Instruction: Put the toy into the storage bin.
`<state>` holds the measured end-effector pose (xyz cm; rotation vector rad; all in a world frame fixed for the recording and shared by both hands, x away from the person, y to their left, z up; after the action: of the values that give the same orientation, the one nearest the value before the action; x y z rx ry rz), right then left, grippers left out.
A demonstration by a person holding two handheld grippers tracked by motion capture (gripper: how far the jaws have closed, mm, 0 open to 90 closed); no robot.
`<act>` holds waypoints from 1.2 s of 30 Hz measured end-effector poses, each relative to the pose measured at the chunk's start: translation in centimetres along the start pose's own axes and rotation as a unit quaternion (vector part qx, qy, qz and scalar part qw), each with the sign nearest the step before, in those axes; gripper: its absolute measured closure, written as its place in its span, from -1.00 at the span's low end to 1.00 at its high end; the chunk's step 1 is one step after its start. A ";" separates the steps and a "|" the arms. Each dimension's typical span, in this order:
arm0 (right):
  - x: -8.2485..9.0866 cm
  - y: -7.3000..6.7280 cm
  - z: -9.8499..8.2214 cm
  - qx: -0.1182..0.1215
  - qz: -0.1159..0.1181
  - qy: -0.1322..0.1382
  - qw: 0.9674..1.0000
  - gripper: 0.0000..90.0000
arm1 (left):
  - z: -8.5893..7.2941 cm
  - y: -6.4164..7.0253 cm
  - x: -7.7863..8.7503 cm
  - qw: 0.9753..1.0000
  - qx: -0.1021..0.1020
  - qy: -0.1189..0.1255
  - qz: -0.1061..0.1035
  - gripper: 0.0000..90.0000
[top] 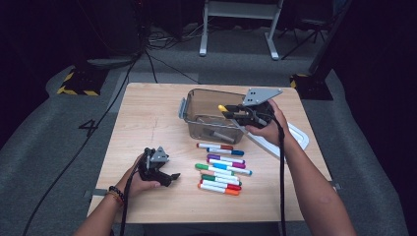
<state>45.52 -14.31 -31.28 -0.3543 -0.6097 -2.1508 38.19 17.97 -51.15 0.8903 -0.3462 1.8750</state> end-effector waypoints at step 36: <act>-8.8 1.9 -3.4 0.005 0.031 -0.148 0.989 0.67 | 0.0 0.0 0.0 1.000 0.000 0.000 0.000 -0.68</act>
<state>52.14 -11.31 -37.55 -0.6864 -0.7640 -2.0513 38.20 17.97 -51.14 0.8902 -0.3469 1.8743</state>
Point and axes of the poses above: each handheld gripper's, and its own axes: x roughly backward along the jaws, z roughly out of its top, y roughly to its right, the point moved 1 cm from there along -x, roughly forward along the jaws, and after that the axes turned 10 degrees about -z, right-handed, at the moved point
